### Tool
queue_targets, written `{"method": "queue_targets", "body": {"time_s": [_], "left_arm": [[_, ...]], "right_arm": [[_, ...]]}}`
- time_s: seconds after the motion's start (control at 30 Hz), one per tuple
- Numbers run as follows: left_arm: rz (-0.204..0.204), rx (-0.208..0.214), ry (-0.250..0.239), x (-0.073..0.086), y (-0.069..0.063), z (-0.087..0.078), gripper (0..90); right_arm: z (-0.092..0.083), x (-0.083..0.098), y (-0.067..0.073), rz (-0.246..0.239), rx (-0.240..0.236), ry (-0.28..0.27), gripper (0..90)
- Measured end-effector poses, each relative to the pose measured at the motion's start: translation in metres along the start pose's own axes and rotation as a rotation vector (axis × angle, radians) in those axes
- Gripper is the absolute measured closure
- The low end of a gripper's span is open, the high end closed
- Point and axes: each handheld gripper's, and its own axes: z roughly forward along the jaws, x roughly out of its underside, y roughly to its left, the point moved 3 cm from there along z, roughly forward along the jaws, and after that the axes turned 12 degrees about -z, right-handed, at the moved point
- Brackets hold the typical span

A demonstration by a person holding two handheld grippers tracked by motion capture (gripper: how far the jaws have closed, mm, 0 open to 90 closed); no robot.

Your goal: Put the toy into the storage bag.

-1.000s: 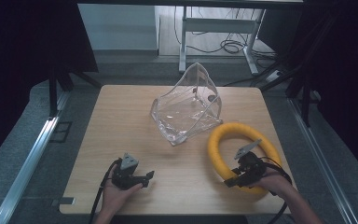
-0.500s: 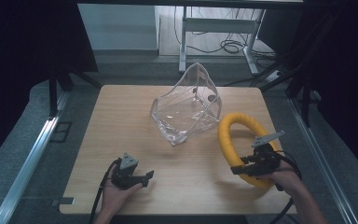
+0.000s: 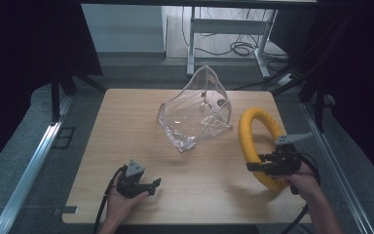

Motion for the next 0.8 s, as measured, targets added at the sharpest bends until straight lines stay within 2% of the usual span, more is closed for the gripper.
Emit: {"method": "queue_targets", "body": {"time_s": [0.27,0.3,0.5,0.8], "left_arm": [[-0.001,0.0,-0.005,0.0,0.0,0.0,23.9],[-0.004,0.0,-0.002,0.0,0.0,0.0,23.9],[-0.005,0.0,-0.003,0.0,-0.001,0.0,23.9],[-0.003,-0.002,-0.003,0.0,0.0,0.0,23.9]], "right_arm": [[-0.008,-0.003,-0.005,0.017,0.035,-0.056,49.4],[-0.013,-0.003,-0.006,0.017,0.048,-0.077,49.4],[-0.022,-0.005,-0.007,0.022,0.072,-0.116,49.4],[-0.028,-0.008,-0.009,0.029,0.103,-0.173,49.4]]}}
